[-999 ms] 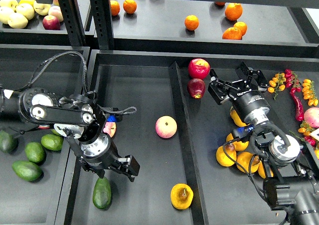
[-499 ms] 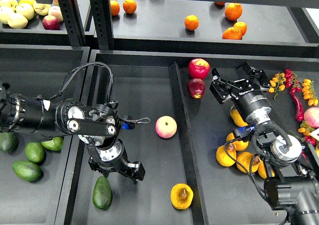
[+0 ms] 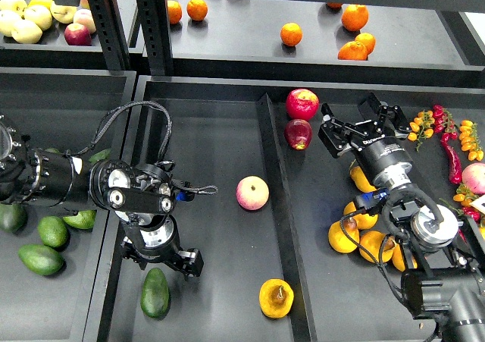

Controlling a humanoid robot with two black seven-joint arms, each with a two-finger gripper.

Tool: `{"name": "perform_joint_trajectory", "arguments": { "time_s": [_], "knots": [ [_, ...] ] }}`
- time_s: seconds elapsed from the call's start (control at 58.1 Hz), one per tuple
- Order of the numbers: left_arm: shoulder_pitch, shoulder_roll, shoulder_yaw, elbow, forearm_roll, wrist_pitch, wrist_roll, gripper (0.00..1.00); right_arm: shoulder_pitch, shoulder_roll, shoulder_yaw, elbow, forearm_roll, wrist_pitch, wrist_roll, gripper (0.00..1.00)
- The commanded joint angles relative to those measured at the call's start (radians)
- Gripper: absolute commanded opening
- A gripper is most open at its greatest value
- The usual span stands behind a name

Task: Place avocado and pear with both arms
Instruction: 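Move left gripper down toward the dark green avocado, then lower left gripper onto the avocado and close on it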

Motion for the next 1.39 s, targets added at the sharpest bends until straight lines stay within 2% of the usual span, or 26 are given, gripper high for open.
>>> {"name": "perform_joint_trajectory", "arguments": {
  "time_s": [0.0,0.172,0.74,1.377],
  "knots": [
    [0.010,0.000,0.014,0.014,-0.007,0.000,0.000,0.99,-0.002,0.000,0.000,0.002,0.000,0.000,0.000,0.99],
    [0.053,0.000,0.016,0.072,-0.013,0.000,0.000,0.99,-0.002,0.000,-0.003,0.002,0.000,0.000,0.000,0.99],
    [0.124,0.000,0.025,0.126,-0.009,0.000,0.000,0.99,-0.004,0.000,-0.003,0.002,0.000,0.000,0.000,0.99],
    [0.171,0.000,-0.021,0.143,-0.009,0.000,0.000,0.99,-0.001,0.000,-0.006,0.000,0.000,0.000,0.000,0.99]
  ]
}}
